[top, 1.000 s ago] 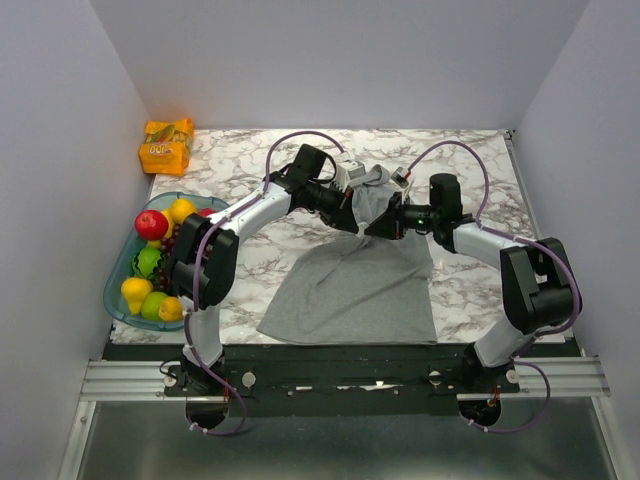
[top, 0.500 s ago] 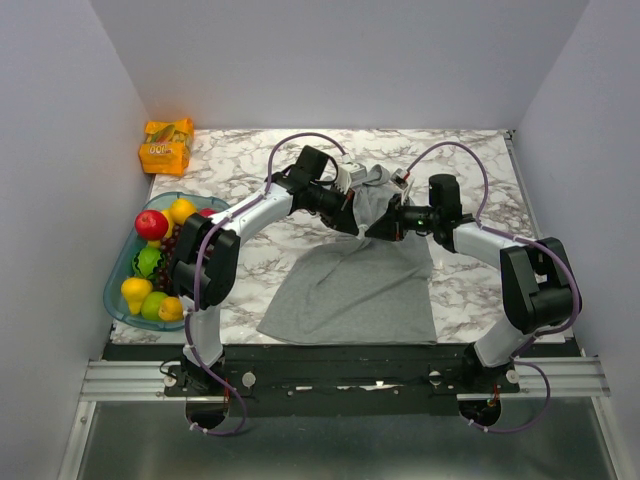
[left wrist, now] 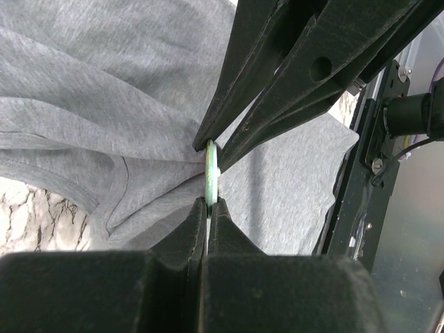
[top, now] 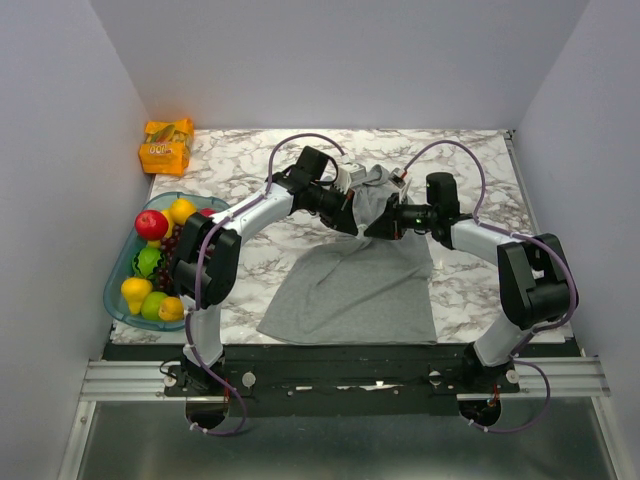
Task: Pin the brooch onto the clothing
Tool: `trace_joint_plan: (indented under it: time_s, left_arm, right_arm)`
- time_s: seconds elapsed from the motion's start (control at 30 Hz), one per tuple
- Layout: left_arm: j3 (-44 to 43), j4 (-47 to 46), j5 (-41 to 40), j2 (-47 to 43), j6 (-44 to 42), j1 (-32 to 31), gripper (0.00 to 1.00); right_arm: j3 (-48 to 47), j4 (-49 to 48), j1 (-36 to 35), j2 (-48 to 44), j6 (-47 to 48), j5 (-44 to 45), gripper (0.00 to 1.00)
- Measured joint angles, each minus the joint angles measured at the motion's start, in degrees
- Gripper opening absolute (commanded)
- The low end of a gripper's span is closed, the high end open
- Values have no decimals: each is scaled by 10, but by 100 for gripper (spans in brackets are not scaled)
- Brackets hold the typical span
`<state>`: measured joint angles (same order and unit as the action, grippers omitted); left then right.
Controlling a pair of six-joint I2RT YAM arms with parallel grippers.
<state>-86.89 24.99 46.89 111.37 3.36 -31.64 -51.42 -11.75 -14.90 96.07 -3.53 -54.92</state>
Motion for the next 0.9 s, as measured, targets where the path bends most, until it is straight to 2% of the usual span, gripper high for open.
trace_joint_plan:
  time_s: [0.57,0.9]
  left_arm:
    - [-2,0,-12,4,30,0,0]
    - [-4,0,-12,5,36,0,0]
  right_arm:
    - [0,9,-4,0,10,10,28]
    - [-1,8,-4,0,10,14,27]
